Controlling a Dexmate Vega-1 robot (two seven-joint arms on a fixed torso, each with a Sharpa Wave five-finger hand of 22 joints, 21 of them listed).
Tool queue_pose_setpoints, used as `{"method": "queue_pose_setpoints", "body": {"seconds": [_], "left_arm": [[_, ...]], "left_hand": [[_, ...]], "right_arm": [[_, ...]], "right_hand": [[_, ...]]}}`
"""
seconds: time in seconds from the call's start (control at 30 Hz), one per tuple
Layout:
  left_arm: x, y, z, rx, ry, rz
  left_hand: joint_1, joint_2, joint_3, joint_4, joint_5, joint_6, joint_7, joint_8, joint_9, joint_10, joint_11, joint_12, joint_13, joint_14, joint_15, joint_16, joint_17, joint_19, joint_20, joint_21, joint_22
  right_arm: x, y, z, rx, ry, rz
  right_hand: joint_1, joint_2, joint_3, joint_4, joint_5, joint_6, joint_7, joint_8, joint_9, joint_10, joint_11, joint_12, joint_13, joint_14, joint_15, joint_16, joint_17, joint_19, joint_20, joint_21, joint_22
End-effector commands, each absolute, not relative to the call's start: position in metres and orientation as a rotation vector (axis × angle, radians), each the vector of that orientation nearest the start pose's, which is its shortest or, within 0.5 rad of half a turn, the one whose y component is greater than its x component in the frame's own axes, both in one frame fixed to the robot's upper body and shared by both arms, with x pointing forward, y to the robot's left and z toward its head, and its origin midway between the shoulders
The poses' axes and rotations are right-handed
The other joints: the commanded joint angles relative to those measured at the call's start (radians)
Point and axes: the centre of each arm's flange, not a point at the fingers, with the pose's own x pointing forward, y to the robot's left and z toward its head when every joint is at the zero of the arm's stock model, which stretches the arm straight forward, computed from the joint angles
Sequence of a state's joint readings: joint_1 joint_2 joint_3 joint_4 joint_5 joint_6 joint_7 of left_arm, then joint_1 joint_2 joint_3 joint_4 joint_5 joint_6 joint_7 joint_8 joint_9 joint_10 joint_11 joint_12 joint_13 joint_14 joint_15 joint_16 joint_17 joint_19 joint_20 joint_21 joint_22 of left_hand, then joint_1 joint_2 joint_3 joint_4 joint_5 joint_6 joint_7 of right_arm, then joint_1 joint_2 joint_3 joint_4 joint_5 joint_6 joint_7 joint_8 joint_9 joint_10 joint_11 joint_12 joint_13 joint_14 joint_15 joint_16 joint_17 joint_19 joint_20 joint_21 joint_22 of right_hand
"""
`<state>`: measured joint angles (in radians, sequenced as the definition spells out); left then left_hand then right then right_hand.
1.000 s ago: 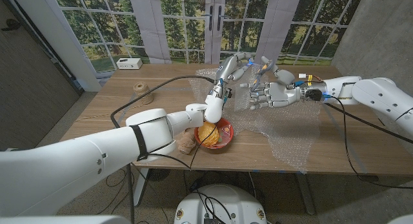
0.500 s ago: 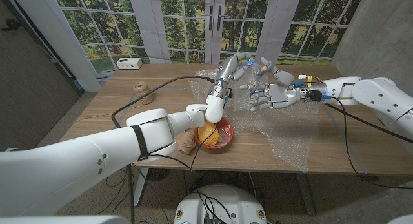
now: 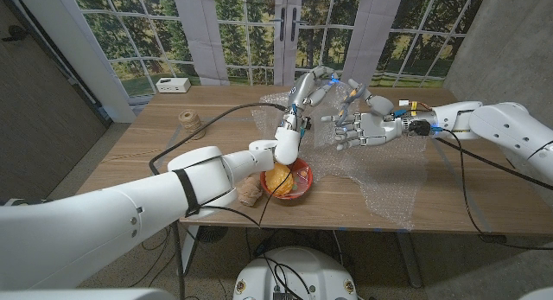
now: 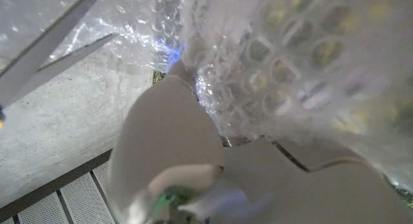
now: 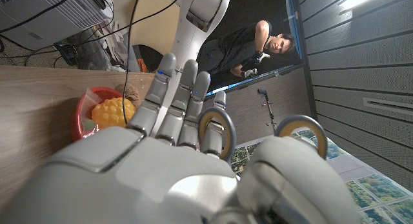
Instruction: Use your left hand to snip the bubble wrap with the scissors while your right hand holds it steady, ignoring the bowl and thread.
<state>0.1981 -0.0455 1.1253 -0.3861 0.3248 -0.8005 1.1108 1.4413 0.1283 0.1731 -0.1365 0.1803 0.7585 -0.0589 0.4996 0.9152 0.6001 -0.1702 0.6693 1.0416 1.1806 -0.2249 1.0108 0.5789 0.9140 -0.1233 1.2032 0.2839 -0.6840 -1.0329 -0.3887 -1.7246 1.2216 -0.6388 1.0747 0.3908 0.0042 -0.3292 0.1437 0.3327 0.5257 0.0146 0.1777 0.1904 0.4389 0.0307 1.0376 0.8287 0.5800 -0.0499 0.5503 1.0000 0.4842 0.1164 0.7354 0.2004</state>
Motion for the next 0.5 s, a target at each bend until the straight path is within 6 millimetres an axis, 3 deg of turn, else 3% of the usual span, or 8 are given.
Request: {"method": "queue_pose_setpoints", "body": {"seconds": [0.03,0.3,0.5], "left_arm": [[0.6192,0.0095,0.0551,0.472,-1.416,0.004],[0.6184,0.0124,0.0550,0.459,-1.421,0.012],[0.6205,0.0113,0.0552,0.448,-1.400,0.006]], "left_hand": [[0.002,0.008,-0.002,0.001,0.003,-0.003,0.000,0.007,0.004,-0.003,-0.002,-0.002,0.001,0.000,0.000,0.010,0.003,-0.003,-0.089,0.003,0.004],[0.001,0.009,-0.002,0.001,0.003,-0.010,-0.003,0.008,0.006,-0.008,-0.005,-0.002,0.006,-0.001,0.000,0.012,0.002,-0.004,-0.090,0.001,0.005],[-0.001,0.011,-0.002,0.002,0.003,-0.013,-0.005,0.009,0.007,-0.008,-0.006,-0.001,0.007,-0.003,0.000,0.012,0.001,-0.005,-0.089,0.000,0.005]], "right_arm": [[0.5056,-0.2745,0.0519,-0.059,0.068,1.386],[0.5053,-0.2750,0.0553,-0.083,0.051,1.376],[0.5031,-0.2781,0.0554,-0.070,0.026,1.332]], "right_hand": [[-0.008,0.000,0.002,0.002,0.003,-0.122,0.118,0.006,0.004,-0.001,0.001,0.001,0.001,-0.002,-0.010,0.002,0.002,0.001,0.005,-0.004,-0.001],[-0.005,0.003,0.005,-0.001,0.004,-0.118,0.113,0.009,0.003,0.005,-0.003,0.003,-0.001,0.003,-0.015,0.005,0.001,0.001,0.005,-0.007,-0.001],[0.031,0.013,0.018,-0.020,0.009,-0.076,0.093,0.022,0.003,0.053,-0.018,0.019,-0.006,0.041,-0.033,0.029,0.008,0.018,-0.004,-0.005,0.000]]}}
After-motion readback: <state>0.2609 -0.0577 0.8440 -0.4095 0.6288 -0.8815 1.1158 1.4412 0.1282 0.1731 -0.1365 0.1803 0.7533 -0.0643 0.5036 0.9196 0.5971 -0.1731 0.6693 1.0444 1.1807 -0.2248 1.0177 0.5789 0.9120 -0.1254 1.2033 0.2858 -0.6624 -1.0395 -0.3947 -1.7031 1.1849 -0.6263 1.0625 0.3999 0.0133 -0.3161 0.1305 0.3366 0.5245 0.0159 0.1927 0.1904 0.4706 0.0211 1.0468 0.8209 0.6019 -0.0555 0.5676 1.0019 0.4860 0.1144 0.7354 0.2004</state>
